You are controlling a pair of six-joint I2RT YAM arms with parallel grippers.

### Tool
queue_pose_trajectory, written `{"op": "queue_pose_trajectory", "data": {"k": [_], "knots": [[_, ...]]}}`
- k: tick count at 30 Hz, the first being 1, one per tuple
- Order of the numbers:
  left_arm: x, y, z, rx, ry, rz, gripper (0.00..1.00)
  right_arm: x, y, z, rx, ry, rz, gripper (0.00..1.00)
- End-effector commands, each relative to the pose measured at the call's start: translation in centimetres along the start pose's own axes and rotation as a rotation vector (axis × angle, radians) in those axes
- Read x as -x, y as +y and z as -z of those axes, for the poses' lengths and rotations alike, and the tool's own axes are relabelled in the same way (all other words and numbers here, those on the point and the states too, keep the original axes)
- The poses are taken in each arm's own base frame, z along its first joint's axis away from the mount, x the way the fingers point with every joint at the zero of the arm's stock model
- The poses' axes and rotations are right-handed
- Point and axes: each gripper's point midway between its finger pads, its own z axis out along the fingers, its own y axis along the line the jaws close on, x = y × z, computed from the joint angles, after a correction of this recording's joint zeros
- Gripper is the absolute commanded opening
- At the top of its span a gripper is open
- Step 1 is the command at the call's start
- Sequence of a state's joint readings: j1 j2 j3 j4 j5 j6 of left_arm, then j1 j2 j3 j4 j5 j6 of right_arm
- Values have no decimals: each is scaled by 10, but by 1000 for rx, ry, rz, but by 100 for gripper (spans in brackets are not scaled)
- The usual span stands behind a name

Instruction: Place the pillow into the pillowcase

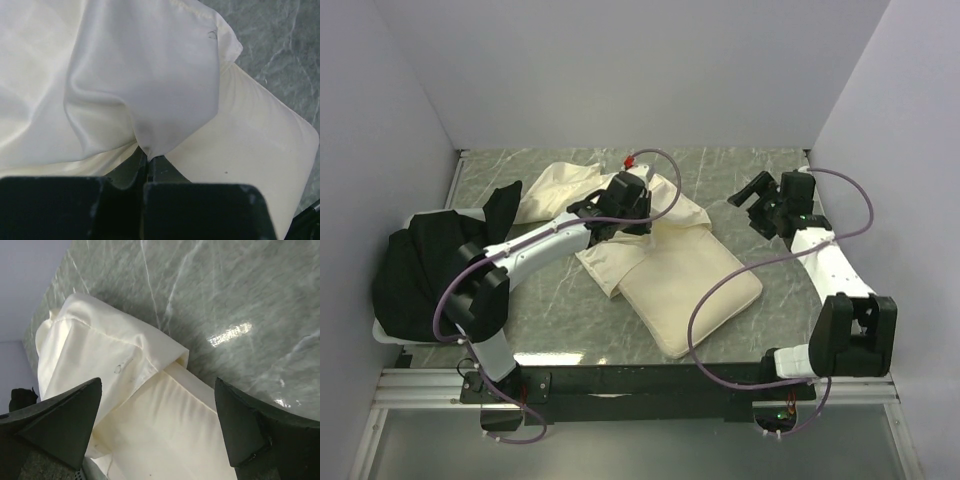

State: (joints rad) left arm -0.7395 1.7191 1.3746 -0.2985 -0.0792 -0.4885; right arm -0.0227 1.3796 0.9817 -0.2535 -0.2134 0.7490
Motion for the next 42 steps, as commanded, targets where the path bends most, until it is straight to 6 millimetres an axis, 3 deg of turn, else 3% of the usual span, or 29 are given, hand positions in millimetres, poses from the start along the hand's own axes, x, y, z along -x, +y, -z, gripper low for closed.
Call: {"op": "queue_pose_trajectory", "data": {"k": [1,2,3,4,5,7,8,10,11,12,14,16,22,25,31,35,40,41,42], "knots": [[8,-14,8,-57,-19,42,1,-17,28,33,87,-17,103,100],[8,-14,9,-55,-18,38,1,-43,15,32,75,16,120,100],[8,-14,10,-60,-18,35,1,-48,19,46,85,-40,145,100],[6,-13,11,-55,-12,27,1,-82,6,47,71,12,156,100],[7,-11,12,-46,-11,23,1,-87,9,64,119,-17,150,100],[7,-8,13,-30,-11,7,1,-117,-16,71,120,30,86,100],[6,-6,13,-23,-4,3,1,-118,-10,89,185,-1,73,100],[4,-2,10,-3,-1,0,1,-134,-25,100,176,24,68,100],[0,0,7,8,11,0,2,-129,-24,112,197,-12,68,100],[0,2,6,13,10,6,2,-136,-40,118,137,9,69,100],[-1,4,3,25,11,15,3,-133,-41,131,122,-2,42,100],[0,4,1,23,7,24,5,-146,-54,136,47,70,-31,100],[1,2,-6,22,18,38,6,-185,-89,137,-116,255,-58,100],[3,-1,-8,9,16,40,7,-204,-93,136,-84,319,-89,100],[0,-10,-6,-41,18,41,7,-221,-91,122,-21,373,-131,100],[-3,-19,-4,-68,31,20,7,-225,-93,104,-29,379,-132,100],[-17,-41,-2,-99,55,-20,9,-214,-88,77,36,284,-112,100],[-19,-44,-1,-101,58,-28,13,-204,-78,72,95,228,-104,97],[-24,-48,1,-98,69,-41,17,-207,-83,69,102,218,-104,95]]}}
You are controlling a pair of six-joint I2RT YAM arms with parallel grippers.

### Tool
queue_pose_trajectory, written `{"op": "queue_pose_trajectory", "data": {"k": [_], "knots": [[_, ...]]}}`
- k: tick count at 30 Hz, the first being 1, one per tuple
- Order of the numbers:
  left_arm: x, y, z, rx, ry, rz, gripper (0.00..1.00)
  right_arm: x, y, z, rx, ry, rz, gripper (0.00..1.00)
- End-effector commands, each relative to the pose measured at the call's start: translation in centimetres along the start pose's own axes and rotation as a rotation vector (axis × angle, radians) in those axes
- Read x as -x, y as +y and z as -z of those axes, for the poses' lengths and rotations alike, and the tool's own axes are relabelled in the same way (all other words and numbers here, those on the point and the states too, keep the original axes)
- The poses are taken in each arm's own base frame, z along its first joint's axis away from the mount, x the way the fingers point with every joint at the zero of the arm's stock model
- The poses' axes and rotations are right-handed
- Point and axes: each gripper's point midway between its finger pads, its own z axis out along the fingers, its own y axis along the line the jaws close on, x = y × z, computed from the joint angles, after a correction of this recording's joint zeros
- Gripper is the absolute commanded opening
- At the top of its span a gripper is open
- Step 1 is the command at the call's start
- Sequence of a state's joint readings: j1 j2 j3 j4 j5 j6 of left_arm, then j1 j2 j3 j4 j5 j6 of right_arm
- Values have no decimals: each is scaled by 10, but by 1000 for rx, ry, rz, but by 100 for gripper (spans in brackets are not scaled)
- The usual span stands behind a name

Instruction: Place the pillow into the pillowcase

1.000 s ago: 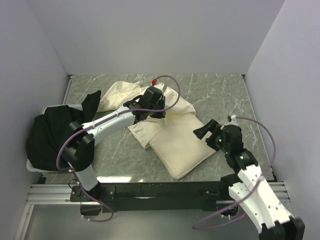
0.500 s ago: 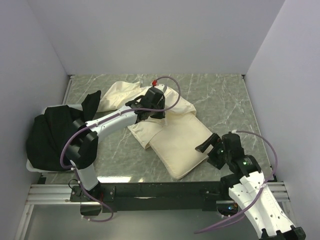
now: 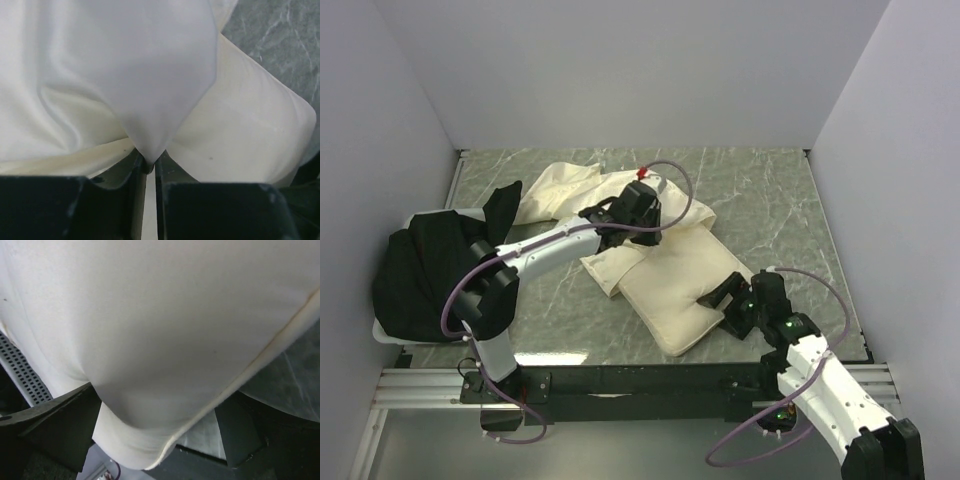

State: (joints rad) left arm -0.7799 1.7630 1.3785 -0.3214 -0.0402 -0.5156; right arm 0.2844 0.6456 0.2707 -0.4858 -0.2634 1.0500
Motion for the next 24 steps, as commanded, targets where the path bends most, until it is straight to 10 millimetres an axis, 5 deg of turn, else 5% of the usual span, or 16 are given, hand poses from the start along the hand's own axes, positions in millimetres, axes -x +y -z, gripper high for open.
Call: {"op": "queue_pose_trajectory", "data": {"k": [1,2,3,4,5,9,13,16,19,24], "knots": [[8,-32,15,-53,-26,-49,25,29,30,-10,193,-169,57,89],[9,-29,18,-21,-39,-53,50,34,40,-7,245,-197,73,60],[11,-30,24,-1,-56,-54,61,36,46,-3,266,-211,83,40],[14,-27,38,23,-76,-51,83,39,52,1,283,-225,95,10],[19,-19,46,83,-115,-36,87,39,52,4,266,-222,105,0],[16,6,92,264,-220,36,91,51,72,24,254,-255,193,0],[-32,45,115,416,-228,94,84,50,92,39,319,-254,227,0],[-74,71,110,453,-188,144,74,49,105,49,364,-253,239,0],[-99,72,95,401,-168,170,72,48,114,58,379,-242,255,0],[-111,75,75,401,-163,170,76,50,124,67,400,-247,252,0]]}}
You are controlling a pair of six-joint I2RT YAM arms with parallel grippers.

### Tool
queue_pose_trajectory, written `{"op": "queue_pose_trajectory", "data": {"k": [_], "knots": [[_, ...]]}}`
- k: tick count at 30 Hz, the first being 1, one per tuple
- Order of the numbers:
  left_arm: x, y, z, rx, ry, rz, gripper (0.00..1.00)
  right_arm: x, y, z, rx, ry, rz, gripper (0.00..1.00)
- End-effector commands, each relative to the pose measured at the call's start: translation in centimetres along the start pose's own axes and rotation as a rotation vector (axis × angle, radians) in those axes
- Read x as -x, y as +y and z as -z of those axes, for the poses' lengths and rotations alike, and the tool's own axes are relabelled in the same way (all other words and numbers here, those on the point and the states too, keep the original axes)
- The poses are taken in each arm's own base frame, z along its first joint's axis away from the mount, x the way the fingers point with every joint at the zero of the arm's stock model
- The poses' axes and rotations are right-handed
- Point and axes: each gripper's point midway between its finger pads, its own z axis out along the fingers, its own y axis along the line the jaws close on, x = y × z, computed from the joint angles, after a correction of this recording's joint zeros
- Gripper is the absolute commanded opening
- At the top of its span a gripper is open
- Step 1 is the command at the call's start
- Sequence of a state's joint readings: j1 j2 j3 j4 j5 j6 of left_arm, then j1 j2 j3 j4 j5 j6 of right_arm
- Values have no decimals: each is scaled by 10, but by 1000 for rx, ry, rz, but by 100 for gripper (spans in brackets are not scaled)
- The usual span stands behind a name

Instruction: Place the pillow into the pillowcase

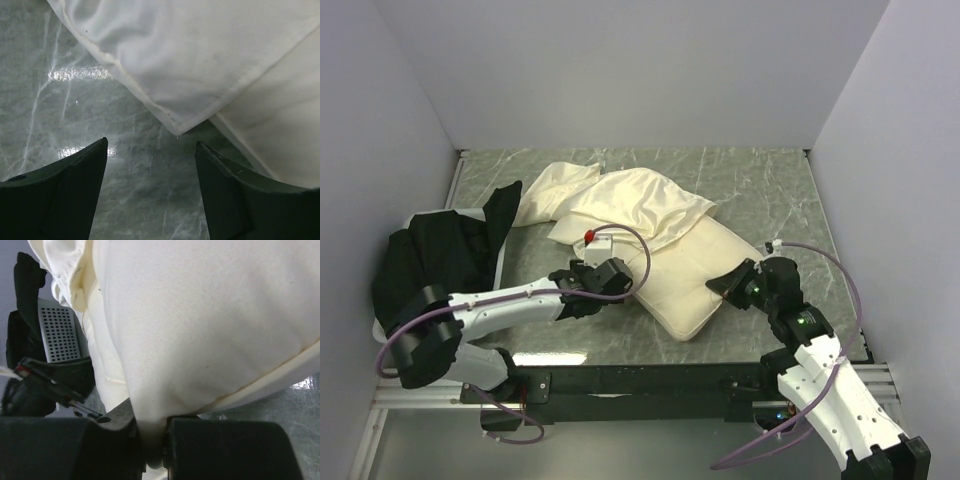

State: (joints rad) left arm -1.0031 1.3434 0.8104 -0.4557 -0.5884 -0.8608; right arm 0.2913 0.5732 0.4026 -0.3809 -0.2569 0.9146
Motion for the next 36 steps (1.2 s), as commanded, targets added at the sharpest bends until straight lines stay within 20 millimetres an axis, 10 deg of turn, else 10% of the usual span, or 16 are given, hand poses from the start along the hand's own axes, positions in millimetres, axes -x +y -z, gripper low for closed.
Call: {"op": "queue_pose_trajectory", "data": {"k": [1,7,9,11,13,19,24,29,33,35,36], "knots": [[18,-19,-13,7,-79,87,78,30,50,16,140,-95,44,0],[30,-24,-28,51,-139,105,68,33,56,20,152,-99,37,0],[32,-29,-29,23,-142,87,50,33,61,22,165,-96,30,0],[35,-32,-30,28,-136,58,7,34,64,22,177,-96,20,0],[46,-53,-19,-26,-134,29,1,38,70,25,193,-107,20,0],[78,-184,95,-614,-131,-227,1,57,84,27,202,-190,29,0],[35,-256,179,-962,-72,-428,1,57,75,17,145,-254,40,0],[10,-239,206,-1125,-44,-373,1,55,34,-6,12,-285,69,0],[9,-188,174,-920,-36,-266,2,44,20,-19,-2,-254,78,0],[10,-156,146,-705,-21,-193,26,34,14,-26,8,-220,76,0],[16,-148,145,-655,-25,-164,56,28,10,-29,7,-199,77,0]]}}
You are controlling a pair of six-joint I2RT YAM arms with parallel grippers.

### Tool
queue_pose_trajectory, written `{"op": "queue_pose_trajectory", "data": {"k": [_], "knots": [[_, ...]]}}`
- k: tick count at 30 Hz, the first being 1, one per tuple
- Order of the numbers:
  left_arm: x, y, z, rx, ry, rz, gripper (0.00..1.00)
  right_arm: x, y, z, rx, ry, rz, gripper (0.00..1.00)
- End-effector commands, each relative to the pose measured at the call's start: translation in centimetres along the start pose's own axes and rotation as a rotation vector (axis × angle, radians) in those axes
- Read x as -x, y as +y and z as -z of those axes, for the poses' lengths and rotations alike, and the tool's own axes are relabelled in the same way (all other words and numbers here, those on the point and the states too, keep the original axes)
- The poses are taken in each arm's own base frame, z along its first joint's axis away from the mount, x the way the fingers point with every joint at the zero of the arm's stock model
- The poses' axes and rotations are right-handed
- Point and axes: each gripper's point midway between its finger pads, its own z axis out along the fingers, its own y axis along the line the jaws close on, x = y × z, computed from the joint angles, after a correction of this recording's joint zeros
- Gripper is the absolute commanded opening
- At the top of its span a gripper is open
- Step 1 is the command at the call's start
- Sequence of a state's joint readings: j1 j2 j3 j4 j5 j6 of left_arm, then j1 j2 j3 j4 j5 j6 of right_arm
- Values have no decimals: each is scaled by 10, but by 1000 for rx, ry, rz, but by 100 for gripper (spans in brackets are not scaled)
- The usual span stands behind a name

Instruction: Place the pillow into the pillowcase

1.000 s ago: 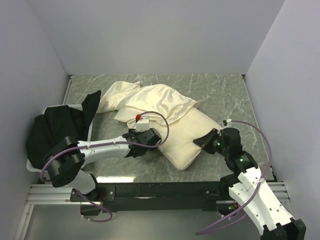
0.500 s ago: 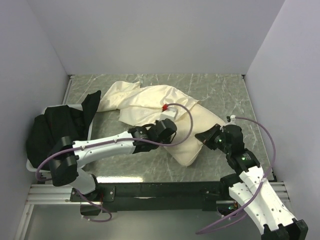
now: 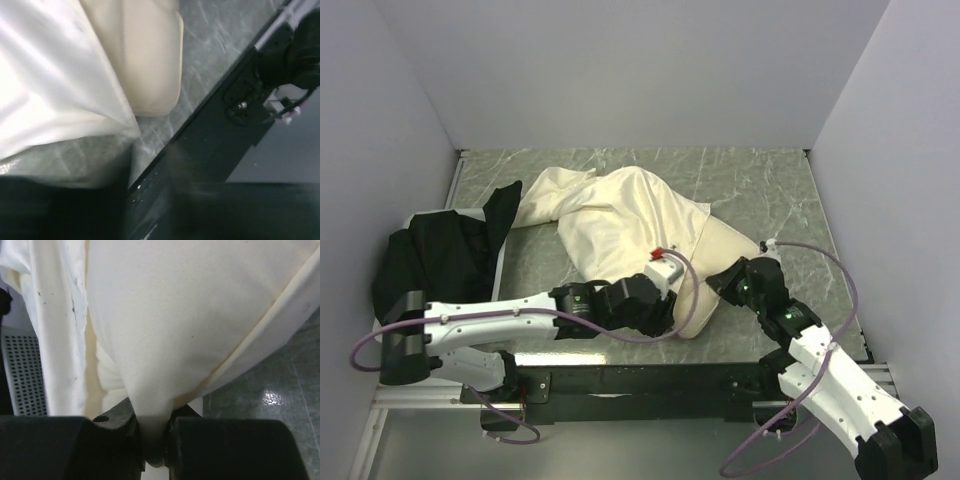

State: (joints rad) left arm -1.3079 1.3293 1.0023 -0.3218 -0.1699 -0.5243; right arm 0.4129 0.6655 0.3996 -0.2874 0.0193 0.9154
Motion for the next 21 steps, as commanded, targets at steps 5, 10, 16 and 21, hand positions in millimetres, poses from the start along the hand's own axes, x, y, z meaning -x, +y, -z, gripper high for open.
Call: {"op": "queue_pose_trajectory", "data": {"k": [5,10,16,21], "knots": [[79,20,54,174,-274,229,83,-19,-2,-22,84,17,24,0],[145,42,33,349,-315,156,91,-32,-12,-19,49,78,28,50],[195,93,-54,451,-195,89,88,-27,-33,4,-38,16,-102,91],[200,122,-125,542,-103,6,87,-12,-37,18,-66,-51,-153,100]]}}
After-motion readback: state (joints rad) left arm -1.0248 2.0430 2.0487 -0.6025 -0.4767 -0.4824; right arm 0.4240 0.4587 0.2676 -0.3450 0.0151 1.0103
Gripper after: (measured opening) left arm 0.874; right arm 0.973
